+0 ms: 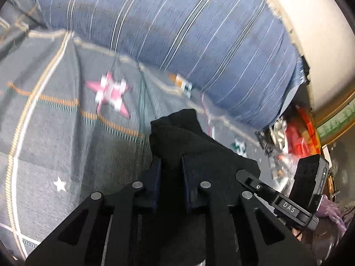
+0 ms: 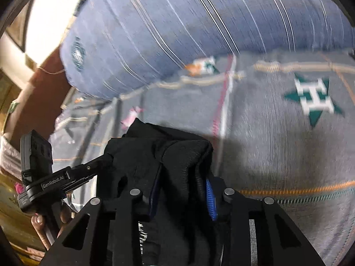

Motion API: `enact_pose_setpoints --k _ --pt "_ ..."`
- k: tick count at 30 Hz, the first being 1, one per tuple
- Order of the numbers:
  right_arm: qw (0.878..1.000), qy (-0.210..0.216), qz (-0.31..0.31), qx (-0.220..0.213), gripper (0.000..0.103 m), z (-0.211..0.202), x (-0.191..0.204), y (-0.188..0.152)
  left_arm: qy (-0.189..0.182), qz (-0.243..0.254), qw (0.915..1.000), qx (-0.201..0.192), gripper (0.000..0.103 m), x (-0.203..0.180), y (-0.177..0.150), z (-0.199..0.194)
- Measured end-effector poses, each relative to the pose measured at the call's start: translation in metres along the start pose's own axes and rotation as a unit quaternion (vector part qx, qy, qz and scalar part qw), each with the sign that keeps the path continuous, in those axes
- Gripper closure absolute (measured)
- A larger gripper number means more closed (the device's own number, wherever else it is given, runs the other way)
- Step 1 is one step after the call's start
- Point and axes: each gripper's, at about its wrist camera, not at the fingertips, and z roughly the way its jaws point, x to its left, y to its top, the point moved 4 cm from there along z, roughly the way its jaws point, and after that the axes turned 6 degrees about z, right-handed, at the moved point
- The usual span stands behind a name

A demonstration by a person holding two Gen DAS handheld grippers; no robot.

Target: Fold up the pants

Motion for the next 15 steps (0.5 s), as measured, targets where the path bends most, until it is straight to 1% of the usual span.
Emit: enact_pose_setpoints --k 1,2,3,5,7,8,9,10,12,14,15 --pt "1.0 0.007 -0.008 -0.01 0.068 -0.004 0.005 0.003 0.004 0.003 0.9999 -0.01 0.089 0.0 0.003 -0.003" --pt "1.0 0.009 -0.014 -0.016 0.068 -0.005 0.009 0.006 0.008 0.002 0.9999 -0.013 0.088 0.001 0.005 0.0" --pt "1.0 0.004 -0.022 -0.019 0.068 -0.002 0.011 0.008 0.021 0.002 0.9997 -0.009 0.088 0.003 0.006 0.006" --pt "1.0 -0.014 -0.026 -0.007 0.068 0.011 0.009 0.009 0.057 0.006 0.9983 0.005 0.088 0.008 0.008 0.023" --pt "0.999 -0.041 -0.021 0.016 0.067 0.032 0.002 0.006 0.092 0.02 0.9953 0.024 0.087 0.011 0.006 0.039" --pt "0.998 -0.061 -0.021 0.027 0.066 0.043 -0.002 0.004 0.102 0.027 0.9939 0.032 0.086 0.011 0.004 0.046" --pt "0.996 -0.078 -0.021 0.033 0.06 0.05 -0.005 0.003 0.113 0.034 0.9923 0.039 0.083 0.012 0.002 0.05" --pt "0.996 -0.085 -0.019 0.037 0.053 0.053 -0.007 -0.001 0.124 0.037 0.9907 0.042 0.081 0.015 0.001 0.054" --pt "0.995 -0.09 -0.009 0.043 0.043 0.054 -0.01 -0.003 0.13 0.029 0.9902 0.041 0.069 0.02 0.0 0.054" --pt "0.996 -0.084 -0.009 0.028 0.042 0.042 -0.009 -0.003 0.124 0.016 0.9918 0.023 0.067 0.024 -0.001 0.041" --pt "0.997 -0.08 -0.011 0.011 0.043 0.03 -0.005 -0.004 0.121 0.011 0.9925 0.012 0.067 0.024 -0.001 0.031"
